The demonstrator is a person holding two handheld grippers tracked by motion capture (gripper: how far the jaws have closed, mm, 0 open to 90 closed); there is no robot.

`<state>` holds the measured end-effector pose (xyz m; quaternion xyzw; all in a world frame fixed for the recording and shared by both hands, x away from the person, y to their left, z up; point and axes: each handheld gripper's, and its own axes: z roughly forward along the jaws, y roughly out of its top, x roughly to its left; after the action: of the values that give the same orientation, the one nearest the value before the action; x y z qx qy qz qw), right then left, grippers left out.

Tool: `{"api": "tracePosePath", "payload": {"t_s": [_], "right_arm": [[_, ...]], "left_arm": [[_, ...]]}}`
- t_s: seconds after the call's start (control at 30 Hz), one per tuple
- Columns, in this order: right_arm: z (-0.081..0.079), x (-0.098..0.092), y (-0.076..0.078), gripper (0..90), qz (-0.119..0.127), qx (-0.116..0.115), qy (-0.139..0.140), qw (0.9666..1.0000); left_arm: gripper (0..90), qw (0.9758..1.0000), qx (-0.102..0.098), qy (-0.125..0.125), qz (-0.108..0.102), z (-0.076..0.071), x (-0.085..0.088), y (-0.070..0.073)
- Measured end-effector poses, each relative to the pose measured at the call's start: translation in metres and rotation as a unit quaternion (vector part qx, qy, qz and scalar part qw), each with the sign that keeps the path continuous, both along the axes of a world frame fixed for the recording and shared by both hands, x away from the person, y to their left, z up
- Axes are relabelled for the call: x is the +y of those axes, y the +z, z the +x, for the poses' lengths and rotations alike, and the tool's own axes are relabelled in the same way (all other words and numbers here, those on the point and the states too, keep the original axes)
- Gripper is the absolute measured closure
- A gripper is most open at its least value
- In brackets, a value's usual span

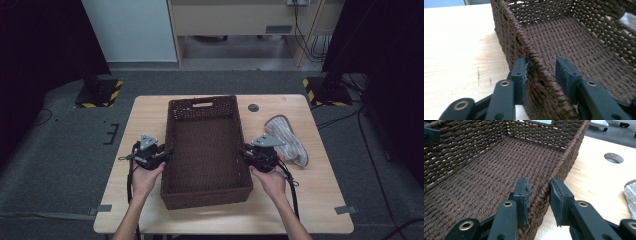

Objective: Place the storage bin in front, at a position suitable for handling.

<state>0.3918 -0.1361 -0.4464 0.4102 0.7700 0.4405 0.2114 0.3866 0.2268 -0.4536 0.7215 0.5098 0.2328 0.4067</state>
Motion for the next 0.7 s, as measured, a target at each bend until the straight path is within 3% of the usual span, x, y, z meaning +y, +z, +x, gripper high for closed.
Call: {"api": "tracePosePath", "payload": {"t_s": [0.07, 0.1, 0.17, 0.27, 0.33, 0.43, 0.53, 0.63, 0.7], "right_arm": [[-0.003, -0.001, 0.001, 68.1, -0.006, 0.002, 0.002, 1.0000], [-0.004, -0.001, 0.001, 67.6, -0.007, 0.002, 0.003, 1.0000], [-0.002, -0.001, 0.001, 64.1, -0.001, -0.004, 0.000, 1.0000], [0.004, -0.001, 0.003, 57.1, 0.022, -0.015, -0.008, 0.9996], [0.009, 0.000, 0.004, 53.6, 0.024, -0.022, -0.014, 0.9994], [0.016, 0.001, 0.004, 51.4, 0.024, -0.018, -0.019, 0.9994], [0.021, 0.000, 0.000, 50.2, 0.020, -0.011, -0.023, 0.9995], [0.024, 0.001, -0.005, 50.6, 0.014, -0.003, -0.023, 0.9996], [0.027, 0.002, -0.008, 51.6, 0.010, 0.000, -0.022, 0.9997]], "left_arm": [[50.5, 0.9999, -0.011, 0.011, -0.002, -0.001, 0.001, 0.001], [47.3, 0.9995, -0.013, 0.016, -0.022, -0.001, 0.004, 0.003], [42.7, 0.9990, -0.023, 0.020, -0.033, 0.000, 0.005, 0.007], [40.2, 0.9991, -0.032, 0.019, -0.021, 0.006, 0.000, 0.012], [37.9, 0.9989, -0.040, 0.020, -0.013, 0.011, -0.006, 0.013], [37.5, 0.9990, -0.037, 0.022, 0.012, 0.018, -0.014, 0.010], [36.8, 0.9994, -0.023, 0.026, 0.007, 0.023, -0.018, 0.003], [38.1, 0.9993, -0.008, 0.024, 0.025, 0.024, -0.021, -0.005], [40.1, 0.9995, 0.001, 0.026, 0.020, 0.025, -0.020, -0.010]]}}
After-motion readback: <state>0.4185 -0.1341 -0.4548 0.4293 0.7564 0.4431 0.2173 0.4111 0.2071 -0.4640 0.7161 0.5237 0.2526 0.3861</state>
